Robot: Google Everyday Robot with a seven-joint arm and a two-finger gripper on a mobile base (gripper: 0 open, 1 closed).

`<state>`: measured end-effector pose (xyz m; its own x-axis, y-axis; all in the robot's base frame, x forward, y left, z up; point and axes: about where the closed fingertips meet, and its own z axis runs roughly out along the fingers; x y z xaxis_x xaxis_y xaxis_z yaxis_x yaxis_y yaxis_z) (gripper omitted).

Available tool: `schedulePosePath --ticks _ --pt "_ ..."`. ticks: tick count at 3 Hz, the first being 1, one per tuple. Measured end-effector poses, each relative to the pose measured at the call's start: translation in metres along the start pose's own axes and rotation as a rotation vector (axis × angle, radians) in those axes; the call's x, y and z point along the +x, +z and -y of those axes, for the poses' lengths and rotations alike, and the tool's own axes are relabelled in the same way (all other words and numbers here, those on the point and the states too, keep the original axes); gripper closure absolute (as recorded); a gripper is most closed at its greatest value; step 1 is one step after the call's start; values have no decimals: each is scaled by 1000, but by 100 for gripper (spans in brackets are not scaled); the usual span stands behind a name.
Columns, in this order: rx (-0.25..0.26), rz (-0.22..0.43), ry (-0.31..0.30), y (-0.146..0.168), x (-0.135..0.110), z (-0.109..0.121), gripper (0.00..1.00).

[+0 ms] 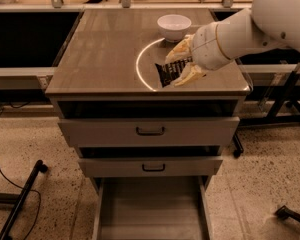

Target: Pick rxbar chocolate from bottom drawer and place on counter

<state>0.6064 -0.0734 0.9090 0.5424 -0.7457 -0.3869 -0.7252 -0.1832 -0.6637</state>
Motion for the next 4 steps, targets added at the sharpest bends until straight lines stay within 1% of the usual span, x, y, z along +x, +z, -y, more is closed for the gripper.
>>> schedulePosePath --ticks 1,2,3,4 --pt "-10 3 68 7 8 17 100" --pt "-32 -7 182 19 25 42 100" --pt "-50 -21 314 36 47 60 100" --pt "-63 -47 447 52 70 68 100"
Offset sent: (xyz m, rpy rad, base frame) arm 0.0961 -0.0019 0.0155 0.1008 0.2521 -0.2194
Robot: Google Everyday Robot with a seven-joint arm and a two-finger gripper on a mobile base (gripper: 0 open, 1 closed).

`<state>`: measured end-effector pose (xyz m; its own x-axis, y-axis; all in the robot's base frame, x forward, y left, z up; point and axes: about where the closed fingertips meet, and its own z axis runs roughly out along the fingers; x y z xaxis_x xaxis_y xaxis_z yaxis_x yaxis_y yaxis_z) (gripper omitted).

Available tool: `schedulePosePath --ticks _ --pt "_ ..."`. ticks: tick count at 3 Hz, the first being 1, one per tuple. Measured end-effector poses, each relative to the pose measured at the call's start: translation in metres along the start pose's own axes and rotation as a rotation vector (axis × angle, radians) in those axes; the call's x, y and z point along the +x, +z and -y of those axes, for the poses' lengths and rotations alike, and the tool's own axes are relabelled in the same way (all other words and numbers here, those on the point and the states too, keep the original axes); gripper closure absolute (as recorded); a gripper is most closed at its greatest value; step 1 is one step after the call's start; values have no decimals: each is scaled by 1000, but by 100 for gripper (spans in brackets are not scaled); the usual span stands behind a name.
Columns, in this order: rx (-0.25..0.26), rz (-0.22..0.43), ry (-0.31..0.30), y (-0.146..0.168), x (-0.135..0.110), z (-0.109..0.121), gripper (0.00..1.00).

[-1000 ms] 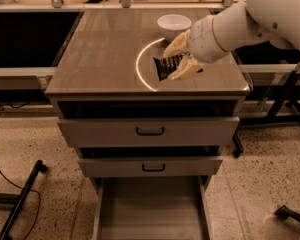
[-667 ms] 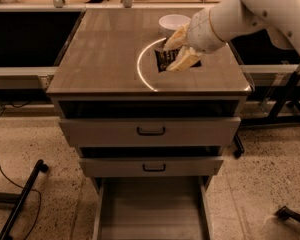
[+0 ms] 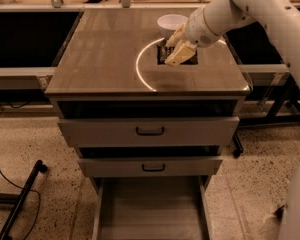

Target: Pick rxbar chocolate from bottom drawer and place on counter

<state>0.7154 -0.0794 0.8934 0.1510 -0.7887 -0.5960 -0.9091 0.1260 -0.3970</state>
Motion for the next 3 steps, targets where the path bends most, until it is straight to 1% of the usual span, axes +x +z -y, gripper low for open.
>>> schedulePosePath --ticks 1,2,3 --pt "-6 -22 118 16 17 11 82" --pt "0 -37 197 27 30 20 59" --pt "5 -40 254 32 40 26 36"
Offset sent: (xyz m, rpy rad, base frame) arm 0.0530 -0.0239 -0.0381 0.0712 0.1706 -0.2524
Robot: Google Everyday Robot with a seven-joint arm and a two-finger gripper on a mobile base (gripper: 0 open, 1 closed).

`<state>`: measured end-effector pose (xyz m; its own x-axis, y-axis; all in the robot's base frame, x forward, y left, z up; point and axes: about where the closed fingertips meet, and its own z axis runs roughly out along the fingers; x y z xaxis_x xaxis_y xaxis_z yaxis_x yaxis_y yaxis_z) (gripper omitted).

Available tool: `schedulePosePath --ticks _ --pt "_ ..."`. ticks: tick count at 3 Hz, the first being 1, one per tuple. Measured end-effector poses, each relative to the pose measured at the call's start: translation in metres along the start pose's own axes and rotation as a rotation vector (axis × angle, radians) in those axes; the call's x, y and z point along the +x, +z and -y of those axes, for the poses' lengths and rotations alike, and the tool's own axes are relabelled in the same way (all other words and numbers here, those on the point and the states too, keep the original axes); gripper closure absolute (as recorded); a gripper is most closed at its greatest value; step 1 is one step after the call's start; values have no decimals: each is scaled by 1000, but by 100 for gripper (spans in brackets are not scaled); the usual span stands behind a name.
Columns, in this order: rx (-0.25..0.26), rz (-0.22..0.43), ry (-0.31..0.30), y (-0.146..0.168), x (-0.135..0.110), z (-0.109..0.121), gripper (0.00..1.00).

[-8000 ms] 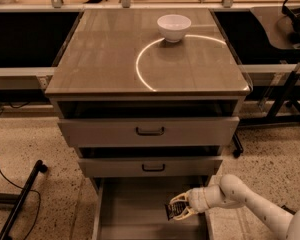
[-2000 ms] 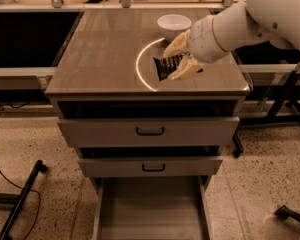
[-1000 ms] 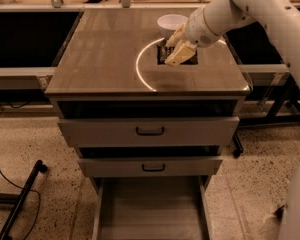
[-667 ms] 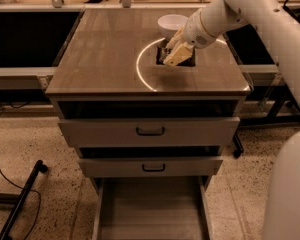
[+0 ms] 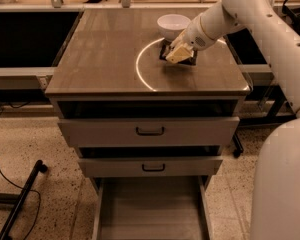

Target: Pick rxbar chocolate from bottom drawer and place on counter

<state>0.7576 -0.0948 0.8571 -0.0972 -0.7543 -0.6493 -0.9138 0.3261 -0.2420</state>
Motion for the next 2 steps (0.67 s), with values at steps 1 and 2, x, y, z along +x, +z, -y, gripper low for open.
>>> schedulePosePath --ticks 1,2 --pt "14 6 35 -2 6 8 11" --pt "44 16 57 -14 10 15 0"
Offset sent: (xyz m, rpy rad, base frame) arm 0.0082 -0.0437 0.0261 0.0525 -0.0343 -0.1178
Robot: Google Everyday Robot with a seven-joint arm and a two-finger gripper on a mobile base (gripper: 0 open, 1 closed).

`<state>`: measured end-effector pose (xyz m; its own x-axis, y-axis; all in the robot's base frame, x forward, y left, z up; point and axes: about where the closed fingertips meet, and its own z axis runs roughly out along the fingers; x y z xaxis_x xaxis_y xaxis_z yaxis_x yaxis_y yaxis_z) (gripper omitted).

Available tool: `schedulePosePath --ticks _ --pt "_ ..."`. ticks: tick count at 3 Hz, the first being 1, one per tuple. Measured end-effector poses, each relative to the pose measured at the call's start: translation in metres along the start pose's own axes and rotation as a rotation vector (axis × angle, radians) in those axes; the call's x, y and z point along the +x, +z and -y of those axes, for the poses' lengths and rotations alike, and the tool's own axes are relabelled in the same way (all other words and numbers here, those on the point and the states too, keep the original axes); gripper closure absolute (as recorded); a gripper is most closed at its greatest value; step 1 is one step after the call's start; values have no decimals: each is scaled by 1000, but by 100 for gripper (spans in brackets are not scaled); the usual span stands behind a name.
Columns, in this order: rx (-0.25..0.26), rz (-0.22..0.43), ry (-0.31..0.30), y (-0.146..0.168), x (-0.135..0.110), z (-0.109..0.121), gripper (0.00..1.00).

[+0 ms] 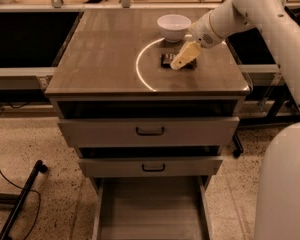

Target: Pick rxbar chocolate from bottom drawer and place on counter

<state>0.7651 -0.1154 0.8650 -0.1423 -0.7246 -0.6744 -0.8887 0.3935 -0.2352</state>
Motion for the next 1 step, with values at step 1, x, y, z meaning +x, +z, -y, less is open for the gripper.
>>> schedulePosePath --ticks 1 --pt "60 18 20 -31 6 9 0"
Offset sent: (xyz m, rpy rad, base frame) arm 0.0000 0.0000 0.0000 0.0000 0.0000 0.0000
